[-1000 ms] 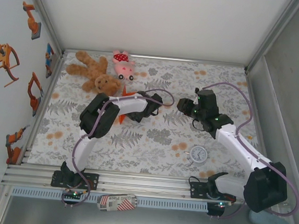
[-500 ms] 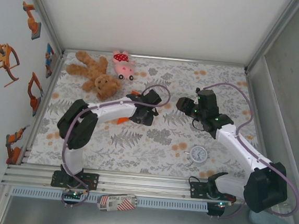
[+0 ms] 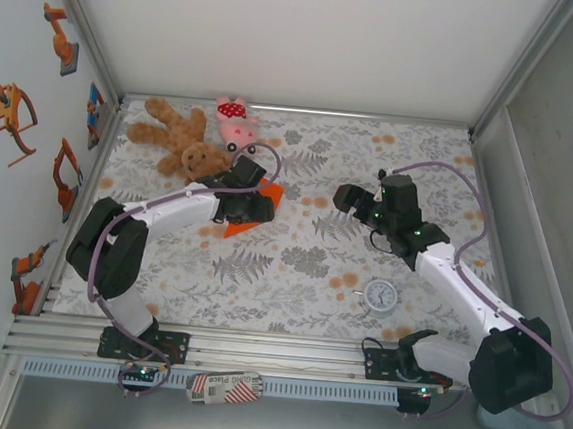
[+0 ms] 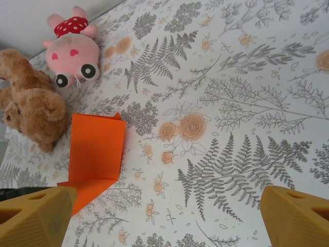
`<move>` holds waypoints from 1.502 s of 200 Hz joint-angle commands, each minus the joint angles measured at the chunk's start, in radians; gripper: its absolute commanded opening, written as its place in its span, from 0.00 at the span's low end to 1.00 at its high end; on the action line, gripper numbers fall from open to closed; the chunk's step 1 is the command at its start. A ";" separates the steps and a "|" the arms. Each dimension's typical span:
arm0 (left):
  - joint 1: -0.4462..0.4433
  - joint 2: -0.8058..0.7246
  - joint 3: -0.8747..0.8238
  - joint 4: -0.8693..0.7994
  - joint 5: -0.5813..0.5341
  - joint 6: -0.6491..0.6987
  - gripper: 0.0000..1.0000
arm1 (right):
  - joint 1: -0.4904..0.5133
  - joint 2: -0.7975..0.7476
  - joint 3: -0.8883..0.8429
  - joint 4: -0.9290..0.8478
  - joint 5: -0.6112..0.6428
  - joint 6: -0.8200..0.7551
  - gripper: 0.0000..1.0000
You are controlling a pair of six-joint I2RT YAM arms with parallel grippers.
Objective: Fold a paper plane with a square sheet of paper (pick it up from the middle)
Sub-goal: Turn over the paper at the center of the table, then move the paper to the center of the table.
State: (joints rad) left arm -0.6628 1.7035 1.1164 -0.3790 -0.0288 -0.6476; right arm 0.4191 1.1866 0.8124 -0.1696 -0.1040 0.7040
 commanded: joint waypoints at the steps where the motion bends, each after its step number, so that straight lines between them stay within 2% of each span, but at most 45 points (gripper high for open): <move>1: 0.017 0.044 0.008 0.031 -0.003 -0.001 0.63 | -0.006 0.023 -0.002 0.035 -0.037 0.014 0.91; 49: 0.031 0.109 0.005 0.086 -0.088 -0.017 0.63 | -0.006 0.064 0.004 0.056 -0.083 0.031 0.88; 95: 0.049 0.142 -0.003 0.116 -0.067 -0.026 0.62 | -0.005 0.121 0.005 0.069 -0.130 0.053 0.83; 138: 0.086 0.158 -0.032 0.145 0.041 -0.075 0.63 | -0.006 0.171 0.005 0.092 -0.170 0.082 0.79; 179: 0.095 0.174 -0.051 0.189 0.203 -0.083 0.58 | -0.005 0.225 0.008 0.106 -0.207 0.124 0.73; 200: 0.064 0.184 -0.063 0.190 0.259 -0.073 0.54 | -0.006 0.238 -0.003 0.111 -0.206 0.152 0.71; 253: -0.076 0.173 -0.104 0.202 0.272 -0.128 0.44 | -0.001 0.252 -0.077 0.146 -0.217 0.245 0.67; 300: -0.093 0.165 -0.159 0.257 0.258 -0.214 0.29 | 0.059 0.305 -0.135 0.218 -0.239 0.367 0.56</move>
State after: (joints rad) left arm -0.7563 1.8500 1.0096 -0.0628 0.2264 -0.7940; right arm 0.4393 1.4551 0.6960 -0.0120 -0.3244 0.9810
